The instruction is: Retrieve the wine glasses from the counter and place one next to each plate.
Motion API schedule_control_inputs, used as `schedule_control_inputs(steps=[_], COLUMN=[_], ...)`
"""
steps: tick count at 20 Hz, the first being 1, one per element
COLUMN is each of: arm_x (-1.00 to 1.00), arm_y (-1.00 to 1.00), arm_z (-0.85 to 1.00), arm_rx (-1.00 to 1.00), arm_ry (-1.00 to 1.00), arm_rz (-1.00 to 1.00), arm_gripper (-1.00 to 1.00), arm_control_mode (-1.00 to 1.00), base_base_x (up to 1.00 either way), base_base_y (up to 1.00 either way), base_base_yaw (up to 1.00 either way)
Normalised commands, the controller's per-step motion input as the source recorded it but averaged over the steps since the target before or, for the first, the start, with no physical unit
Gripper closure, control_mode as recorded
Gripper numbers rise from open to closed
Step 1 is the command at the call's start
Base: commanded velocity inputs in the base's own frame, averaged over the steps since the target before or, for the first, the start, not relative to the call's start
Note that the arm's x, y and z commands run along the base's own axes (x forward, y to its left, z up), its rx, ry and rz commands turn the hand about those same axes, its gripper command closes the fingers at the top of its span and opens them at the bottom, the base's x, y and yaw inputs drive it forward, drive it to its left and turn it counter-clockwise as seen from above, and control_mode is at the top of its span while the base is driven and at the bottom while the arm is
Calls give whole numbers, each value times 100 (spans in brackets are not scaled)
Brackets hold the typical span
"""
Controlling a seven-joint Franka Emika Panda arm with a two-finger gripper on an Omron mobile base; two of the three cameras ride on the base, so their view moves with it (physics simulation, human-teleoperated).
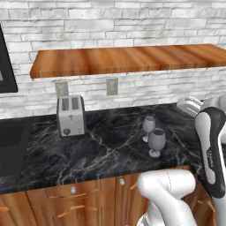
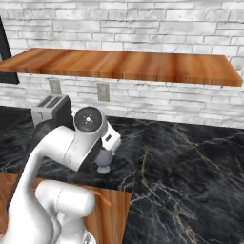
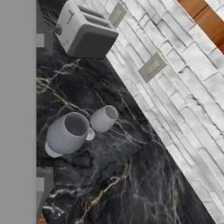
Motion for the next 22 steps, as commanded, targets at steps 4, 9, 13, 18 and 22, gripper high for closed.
schedule_control_inputs(steps=[4,9,13,18,22], arm_x=[0,-1,0,0,0], arm_y=[-68,-45,-21,0,0], arm_z=[0,-1,0,-11,-44], arm_rx=[16,32,37,34,26], arm_ry=[20,41,54,28,0], arm_rz=[0,-9,-8,-5,-15], arm_gripper=[-100,-100,-100,-100,-100], arm_control_mode=[-100,-100,-100,-100,-100], base_base_x=[0,0,0,0,0], base_base_y=[0,0,0,0,0], base_base_yaw=[0,0,0,0,0])
